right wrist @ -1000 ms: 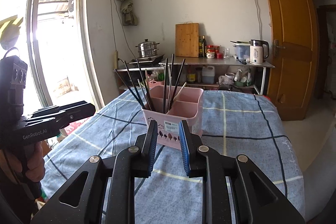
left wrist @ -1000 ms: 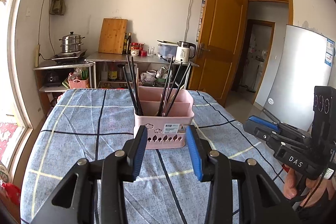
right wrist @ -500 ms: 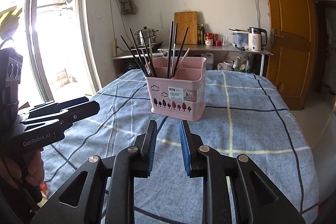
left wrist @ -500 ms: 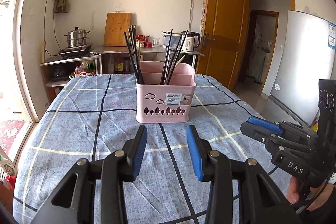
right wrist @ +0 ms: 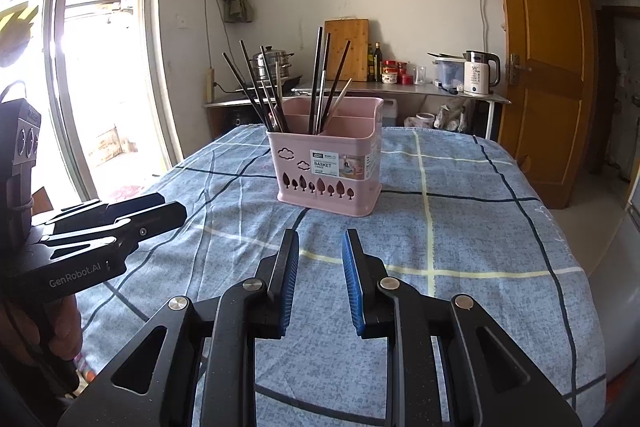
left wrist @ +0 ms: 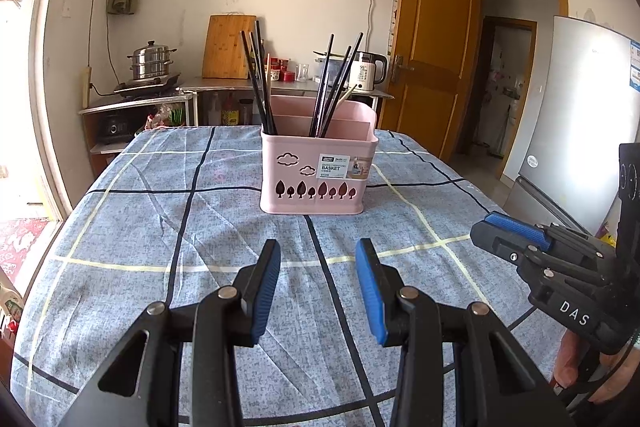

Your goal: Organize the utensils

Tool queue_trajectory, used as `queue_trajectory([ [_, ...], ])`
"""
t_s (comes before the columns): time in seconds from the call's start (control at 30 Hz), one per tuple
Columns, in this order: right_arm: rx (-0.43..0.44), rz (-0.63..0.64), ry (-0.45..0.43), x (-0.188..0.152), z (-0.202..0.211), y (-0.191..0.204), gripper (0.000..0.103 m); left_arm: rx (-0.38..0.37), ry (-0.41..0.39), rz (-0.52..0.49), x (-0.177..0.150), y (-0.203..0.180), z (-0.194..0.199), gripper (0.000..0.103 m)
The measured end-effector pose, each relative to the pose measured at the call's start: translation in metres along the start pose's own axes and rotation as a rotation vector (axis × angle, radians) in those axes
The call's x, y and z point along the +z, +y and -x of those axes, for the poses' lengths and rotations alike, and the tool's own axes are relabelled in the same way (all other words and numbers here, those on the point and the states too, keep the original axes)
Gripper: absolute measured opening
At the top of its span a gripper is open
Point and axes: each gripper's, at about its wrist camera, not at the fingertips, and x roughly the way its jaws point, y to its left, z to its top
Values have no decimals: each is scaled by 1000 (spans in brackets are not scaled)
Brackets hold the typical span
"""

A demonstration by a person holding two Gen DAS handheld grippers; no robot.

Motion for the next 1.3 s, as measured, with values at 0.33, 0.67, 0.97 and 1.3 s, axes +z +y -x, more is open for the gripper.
queue_trajectory([
  [0.33, -5, -1, 4, -2, 0, 2, 24, 5, -2, -4, 0, -2, -1, 41],
  [0.67, -7, 0, 6, -2, 0, 1, 25, 3, -4, -7, -1, -4, -1, 41],
  [0.97, -7, -1, 9, -2, -1, 1, 25, 6, -4, -4, -1, -4, -2, 41],
  [1.3, -10, -1, 10, -2, -1, -1, 25, 11, -3, -7, -2, -4, -2, 41],
])
